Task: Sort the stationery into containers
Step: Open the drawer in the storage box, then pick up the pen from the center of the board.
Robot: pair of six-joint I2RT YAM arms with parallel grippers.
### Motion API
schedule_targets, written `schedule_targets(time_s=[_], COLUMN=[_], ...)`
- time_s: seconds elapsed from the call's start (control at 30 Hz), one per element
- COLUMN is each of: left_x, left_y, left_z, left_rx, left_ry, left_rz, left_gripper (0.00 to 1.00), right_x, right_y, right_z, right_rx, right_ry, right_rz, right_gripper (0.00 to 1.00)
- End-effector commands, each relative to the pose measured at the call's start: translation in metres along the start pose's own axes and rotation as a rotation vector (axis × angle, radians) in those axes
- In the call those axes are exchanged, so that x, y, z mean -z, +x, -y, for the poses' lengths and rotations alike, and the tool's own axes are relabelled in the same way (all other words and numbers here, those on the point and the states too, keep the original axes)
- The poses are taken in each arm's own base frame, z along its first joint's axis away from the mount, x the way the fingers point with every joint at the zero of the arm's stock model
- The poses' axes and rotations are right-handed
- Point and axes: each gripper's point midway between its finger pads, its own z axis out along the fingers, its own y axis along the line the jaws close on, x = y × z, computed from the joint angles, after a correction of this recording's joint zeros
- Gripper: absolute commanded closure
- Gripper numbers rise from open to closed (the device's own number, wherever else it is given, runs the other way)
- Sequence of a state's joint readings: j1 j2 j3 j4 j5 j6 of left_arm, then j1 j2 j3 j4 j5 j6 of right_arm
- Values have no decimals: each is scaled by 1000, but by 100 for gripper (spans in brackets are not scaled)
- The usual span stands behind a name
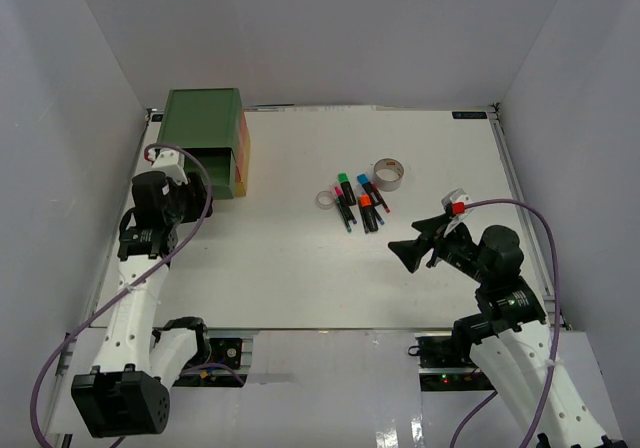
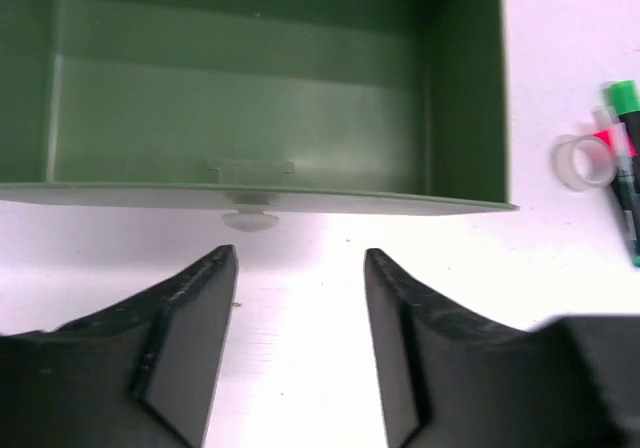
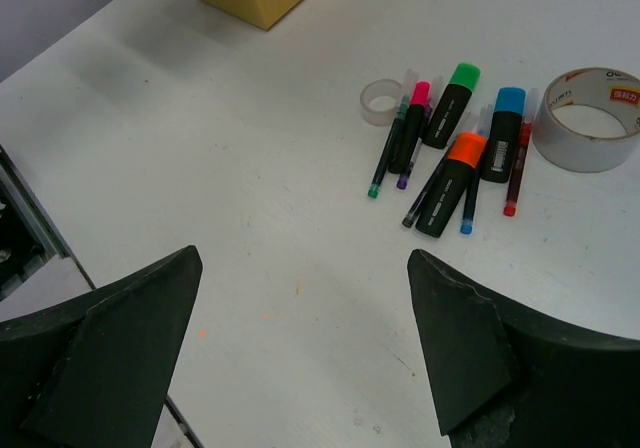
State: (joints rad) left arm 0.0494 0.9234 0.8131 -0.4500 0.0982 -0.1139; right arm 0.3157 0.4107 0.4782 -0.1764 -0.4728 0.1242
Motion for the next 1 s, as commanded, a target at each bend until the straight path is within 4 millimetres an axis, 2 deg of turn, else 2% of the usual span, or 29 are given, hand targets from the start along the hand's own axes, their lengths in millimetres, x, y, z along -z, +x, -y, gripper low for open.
schedule_targets(time_s=[0.0,0.13,0.17,0.27,0.3,0.33,0.37,0.47,0.5,0.53,0.57,0.6,0.73,0.8,0.83,0.87,0.97], left_x=[22,38,46,64,68,74,77,81,78,80,80,78,75,75,68,64,53], left_y=[-20,-24,-31,-42,-45,-45,-46,-52,-53,-52,-54,-59,-77,-91,-92,-100,-100], left_z=[16,29,33,55,62,75,79,89,90,100,104,108,126,141,146,151,190], left_rx=[42,57,59,103,111,125,132,135,138,125,127,126,151,164,171,168,105], left_ry=[59,106,126,226,266,332,355,414,420,456,477,493,576,633,645,641,680], left_rz=[49,55,81,115,127,121,121,121,116,107,99,103,117,147,134,162,138], left_gripper=[33,22,20,20,16,5,2,2,2,2,2,2,2,2,2,2,2], right_x=[-2,-6,-8,-15,-17,-21,-23,-34,-40,-43,-48,-56,-78,-88,-93,-98,-115], right_y=[-14,-11,-9,5,7,16,17,26,33,36,34,42,51,60,60,68,64], right_z=[0,9,11,21,25,30,33,45,51,53,53,55,55,60,62,70,79], right_rx=[6,-24,-34,-84,-94,-126,-131,-131,-124,-114,-104,-98,-72,-60,-52,-51,-43], right_ry=[8,47,52,87,109,129,140,198,231,242,246,252,257,283,292,334,382], right_rz=[22,-17,-34,-86,-99,-133,-144,-202,-234,-251,-256,-286,-318,-348,-344,-368,-353], right_gripper=[10,10,10,10,10,10,10,8,7,7,5,5,0,7,9,13,25])
